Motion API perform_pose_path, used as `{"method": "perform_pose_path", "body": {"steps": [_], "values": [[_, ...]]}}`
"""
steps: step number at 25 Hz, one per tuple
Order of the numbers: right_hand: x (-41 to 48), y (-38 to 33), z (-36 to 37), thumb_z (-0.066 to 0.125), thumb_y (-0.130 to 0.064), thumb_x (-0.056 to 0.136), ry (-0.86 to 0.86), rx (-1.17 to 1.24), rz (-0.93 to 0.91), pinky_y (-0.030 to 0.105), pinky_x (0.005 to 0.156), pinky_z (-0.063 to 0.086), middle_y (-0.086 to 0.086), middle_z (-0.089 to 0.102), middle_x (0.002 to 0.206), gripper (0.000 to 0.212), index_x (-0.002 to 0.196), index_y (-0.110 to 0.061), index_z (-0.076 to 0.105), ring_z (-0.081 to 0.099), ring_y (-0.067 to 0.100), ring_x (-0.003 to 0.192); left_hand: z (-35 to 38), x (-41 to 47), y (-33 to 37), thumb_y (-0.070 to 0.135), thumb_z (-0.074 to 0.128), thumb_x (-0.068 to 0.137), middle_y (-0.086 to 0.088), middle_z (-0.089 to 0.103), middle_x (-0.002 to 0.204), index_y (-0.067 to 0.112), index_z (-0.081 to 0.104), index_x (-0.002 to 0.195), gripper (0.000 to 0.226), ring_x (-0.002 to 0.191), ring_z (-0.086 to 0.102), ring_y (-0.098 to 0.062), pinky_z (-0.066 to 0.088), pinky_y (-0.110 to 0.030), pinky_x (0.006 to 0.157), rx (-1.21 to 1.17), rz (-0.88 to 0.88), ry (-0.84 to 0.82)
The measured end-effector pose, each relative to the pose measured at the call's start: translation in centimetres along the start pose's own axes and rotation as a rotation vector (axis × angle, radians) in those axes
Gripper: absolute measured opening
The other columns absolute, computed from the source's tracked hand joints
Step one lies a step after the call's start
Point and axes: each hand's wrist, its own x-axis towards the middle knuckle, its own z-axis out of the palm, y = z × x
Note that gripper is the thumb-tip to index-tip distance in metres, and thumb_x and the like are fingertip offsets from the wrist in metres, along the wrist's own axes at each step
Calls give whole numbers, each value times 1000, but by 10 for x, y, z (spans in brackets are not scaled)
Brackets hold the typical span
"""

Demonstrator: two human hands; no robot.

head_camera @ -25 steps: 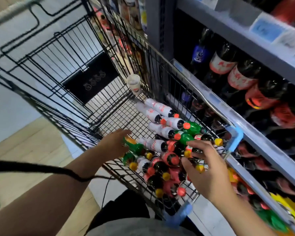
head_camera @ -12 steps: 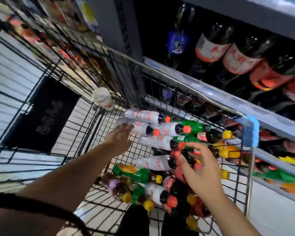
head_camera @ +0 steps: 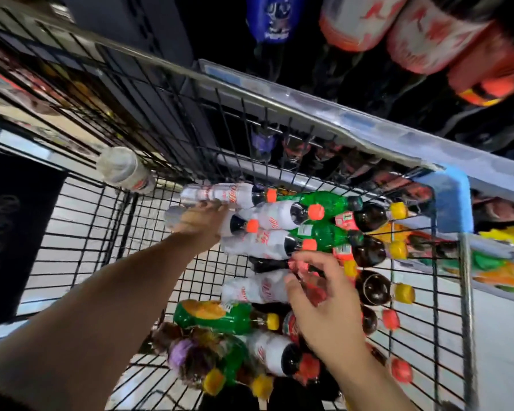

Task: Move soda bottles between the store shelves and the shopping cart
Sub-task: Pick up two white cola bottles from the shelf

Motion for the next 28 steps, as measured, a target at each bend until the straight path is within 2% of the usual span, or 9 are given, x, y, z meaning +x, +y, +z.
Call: {"method": "perform_pose_path", "body": {"steps": [4, 9, 12, 15, 17, 19, 21, 24, 28], "values": [[3, -5, -2, 72, -24, 86, -33, -19, 31, 26, 90, 55, -20, 67, 112, 28, 112, -33, 65, 65, 5, 111, -50, -49, 5, 67, 71, 60, 14, 60, 106, 30, 56, 124, 75, 91, 61, -15, 51, -28, 73, -477, -52, 217], [4, -29, 20, 84, -32, 79, -295, -55, 162, 9, 92, 46, -28, 64, 120, 54, 123, -42, 55, 58, -8, 114, -117, -112, 60, 70, 80, 54, 26, 63, 90, 34, 61, 109, 69, 81, 64, 4, 44, -4, 64, -709, 134, 341], [-6, -29, 24, 78, -33, 71, -208, 140, 162, 11, 76, 53, -20, 74, 104, 51, 119, -25, 64, 69, -4, 98, -128, -132, 88, 78, 78, 53, 27, 65, 103, 47, 58, 116, 73, 93, 63, 5, 52, -14, 71, -781, 181, 298], [-19, -17, 13, 87, -17, 72, -106, 192, 202, 9, 74, 52, -17, 75, 106, 56, 122, -20, 63, 70, -3, 95, -117, -112, 66, 78, 66, 73, 26, 56, 126, 49, 54, 130, 66, 107, 62, -1, 55, -22, 84, -856, 361, 105], [-23, -4, 5, 88, -8, 72, -74, 187, 267, 15, 80, 55, -14, 76, 107, 57, 122, -20, 62, 72, 4, 99, -99, -76, 35, 74, 57, 84, 22, 56, 131, 37, 55, 135, 63, 111, 61, -4, 55, -32, 92, -774, 192, 103], [-20, 3, -3, 88, -6, 71, -39, 185, 298, 19, 83, 57, -12, 77, 104, 54, 118, -18, 64, 73, 6, 98, -76, -32, 6, 49, 66, 91, 2, 57, 136, 22, 51, 142, 60, 119, 58, -18, 49, -33, 98, -458, 6, 156], [-14, 9, -6, 87, -2, 73, -47, 210, 290, 19, 80, 58, -9, 78, 101, 48, 115, -14, 66, 74, 5, 94, -56, 4, -9, 30, 71, 91, -7, 50, 146, 19, 41, 150, 67, 128, 53, -27, 45, -33, 100, -190, -23, 46], [-10, 12, -5, 81, 10, 74, -55, 307, 287, 15, 72, 56, -2, 79, 97, 44, 110, -10, 66, 76, 11, 90, -32, 37, -15, 26, 77, 83, -8, 50, 145, 21, 35, 149, 78, 128, 52, -29, 46, -39, 100, -82, -90, -127], [-12, 7, -2, 79, 11, 76, -89, 389, 318, 13, 71, 55, -2, 79, 98, 42, 111, -8, 66, 75, 9, 91, -16, 45, -11, 30, 76, 80, -6, 57, 134, 22, 45, 142, 70, 117, 57, -29, 53, -37, 88, 93, -93, 27]]}}
